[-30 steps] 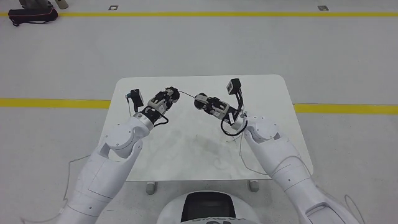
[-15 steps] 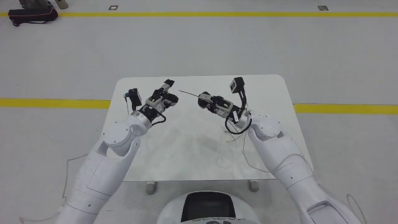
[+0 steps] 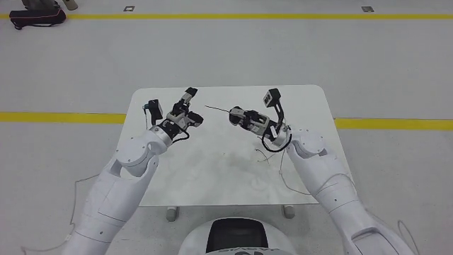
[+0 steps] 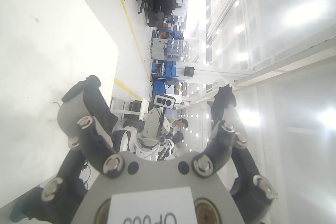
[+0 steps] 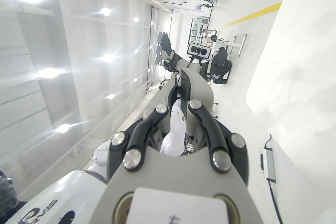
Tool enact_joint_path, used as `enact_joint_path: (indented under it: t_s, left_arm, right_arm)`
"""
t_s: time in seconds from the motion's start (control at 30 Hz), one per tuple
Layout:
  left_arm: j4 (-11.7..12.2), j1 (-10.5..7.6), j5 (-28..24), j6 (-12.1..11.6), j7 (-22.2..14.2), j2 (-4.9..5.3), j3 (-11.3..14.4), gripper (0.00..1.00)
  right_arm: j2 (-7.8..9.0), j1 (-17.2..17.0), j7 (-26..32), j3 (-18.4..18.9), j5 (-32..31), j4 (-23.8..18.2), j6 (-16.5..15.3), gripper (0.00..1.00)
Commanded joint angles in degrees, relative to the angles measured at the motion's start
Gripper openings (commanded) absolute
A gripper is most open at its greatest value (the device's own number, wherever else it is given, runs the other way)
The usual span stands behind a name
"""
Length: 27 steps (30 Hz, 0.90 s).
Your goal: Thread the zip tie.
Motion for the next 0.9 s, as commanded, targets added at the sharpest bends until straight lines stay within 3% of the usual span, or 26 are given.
enact_joint_path:
  t_s: [0.0,0.2,0.27,0.33,0.67,0.8,0.87]
  left_arm:
    - [0.40,-0.55,1.25,-0.43,-4.93,0.31,-0.20,1.00]
    - [3.12,-3.32,4.62,0.61,-21.94,1.60,-0.97,1.00]
    - [4.15,-4.03,4.93,0.30,-25.30,1.88,-1.22,1.00]
    - [3.92,-4.80,6.69,-3.85,-21.79,1.92,-2.31,1.00]
    - [3.87,-4.72,7.04,-3.23,-22.10,1.94,-1.86,1.00]
    - [5.91,-6.48,4.08,2.48,-31.35,2.44,-1.85,1.00]
    - [8.06,-7.61,2.11,3.61,-35.17,2.64,-2.12,1.00]
  right_arm:
    - [0.41,0.49,5.42,1.02,2.56,1.12,1.74,0.00]
    - [1.43,1.82,14.18,3.49,6.34,4.72,3.91,0.00]
    - [1.56,2.39,17.90,3.41,7.80,5.57,5.15,0.00]
    - [1.77,3.14,18.39,3.87,7.51,6.91,4.72,0.00]
    - [1.78,2.68,17.58,3.65,7.25,6.19,4.90,0.00]
    - [2.20,2.08,21.47,4.04,8.60,5.08,4.84,0.00]
    - [2.44,2.19,23.30,4.22,8.92,5.19,5.00,0.00]
